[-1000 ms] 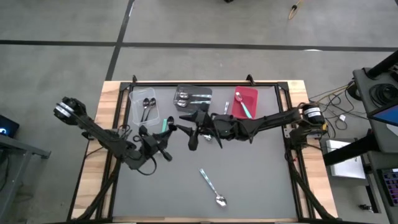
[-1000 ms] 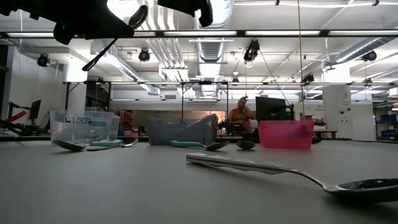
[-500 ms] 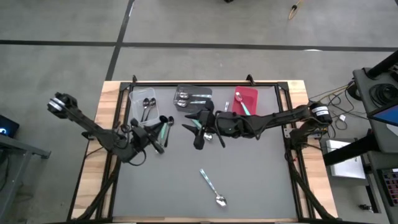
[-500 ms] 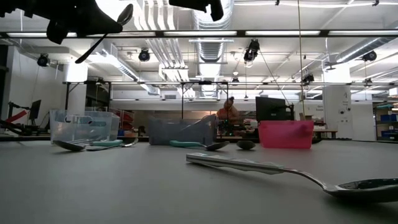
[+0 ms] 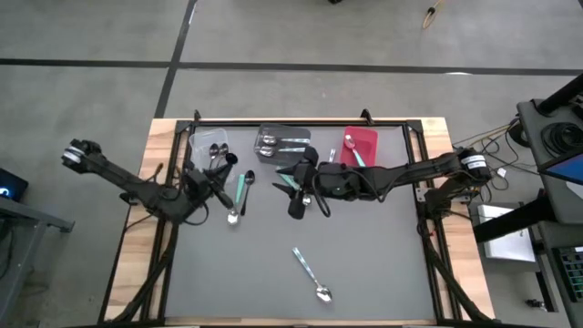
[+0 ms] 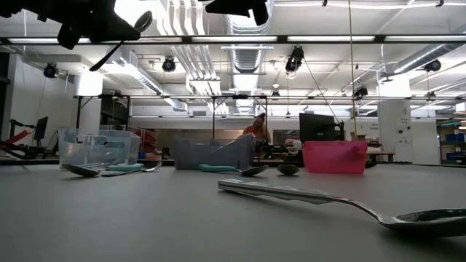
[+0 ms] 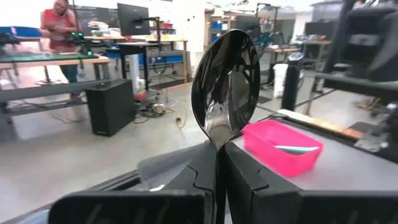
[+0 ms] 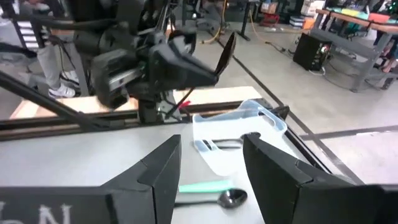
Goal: Sort silverware by color (type)
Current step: Put the bottom black spoon into the transparent bin
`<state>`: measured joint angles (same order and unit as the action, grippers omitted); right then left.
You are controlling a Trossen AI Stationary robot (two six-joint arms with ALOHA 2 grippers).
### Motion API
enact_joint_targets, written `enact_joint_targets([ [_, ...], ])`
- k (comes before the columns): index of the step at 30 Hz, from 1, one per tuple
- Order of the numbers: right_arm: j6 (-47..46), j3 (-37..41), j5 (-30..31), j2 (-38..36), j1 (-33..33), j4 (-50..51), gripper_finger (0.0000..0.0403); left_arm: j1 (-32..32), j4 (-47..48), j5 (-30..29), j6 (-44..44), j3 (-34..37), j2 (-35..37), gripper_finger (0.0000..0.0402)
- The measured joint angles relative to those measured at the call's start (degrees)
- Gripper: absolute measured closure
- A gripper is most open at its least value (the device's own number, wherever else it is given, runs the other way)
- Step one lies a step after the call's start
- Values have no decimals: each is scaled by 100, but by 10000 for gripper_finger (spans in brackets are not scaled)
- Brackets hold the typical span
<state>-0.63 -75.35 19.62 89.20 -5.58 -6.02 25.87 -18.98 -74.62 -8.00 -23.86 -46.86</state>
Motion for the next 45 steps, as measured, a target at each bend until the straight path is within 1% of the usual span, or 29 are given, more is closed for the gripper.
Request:
enact_joint_targets([
  [4,-20,0,2,-146,0,377,243,-446,932,139,-69,-122,475,401],
  [8,-125,0,0,-239,0,635,245,-1142,2206,616,-406,-443,903,401],
  [11,-177,0,-1,-250,-2,751,244,-1912,3425,1444,-1105,-810,1083,401],
  [15,-243,2,-2,-250,-2,850,244,-3230,5584,2725,-2437,-1390,1083,401],
  [16,-265,2,-1,-250,-2,873,245,-3554,6021,2997,-2629,-1507,1052,401],
  [18,-280,2,-3,-250,-2,909,247,-4134,6577,3487,-2735,-1672,987,401],
  [20,-279,2,-3,-248,-2,916,247,-4585,6750,4004,-2634,-1753,936,401],
  [22,-277,2,-3,-246,-2,918,248,-4948,6740,4403,-2416,-1781,888,401],
  [24,-275,2,-3,-242,-2,929,248,-5199,6737,4588,-2266,-1781,832,401],
  [28,-277,2,-3,-242,-2,1052,248,-5494,6733,4672,-2239,-1659,722,401],
  [32,-277,41,-3,-239,-2,1177,248,-5654,6739,4822,-2371,-1520,505,401],
  [40,-146,127,-1,-235,-4,1166,248,-5691,6213,4854,-2507,-1264,-93,401],
  [45,78,146,-3,-235,-4,1339,248,-5800,6183,4814,-2508,-1208,-461,401],
])
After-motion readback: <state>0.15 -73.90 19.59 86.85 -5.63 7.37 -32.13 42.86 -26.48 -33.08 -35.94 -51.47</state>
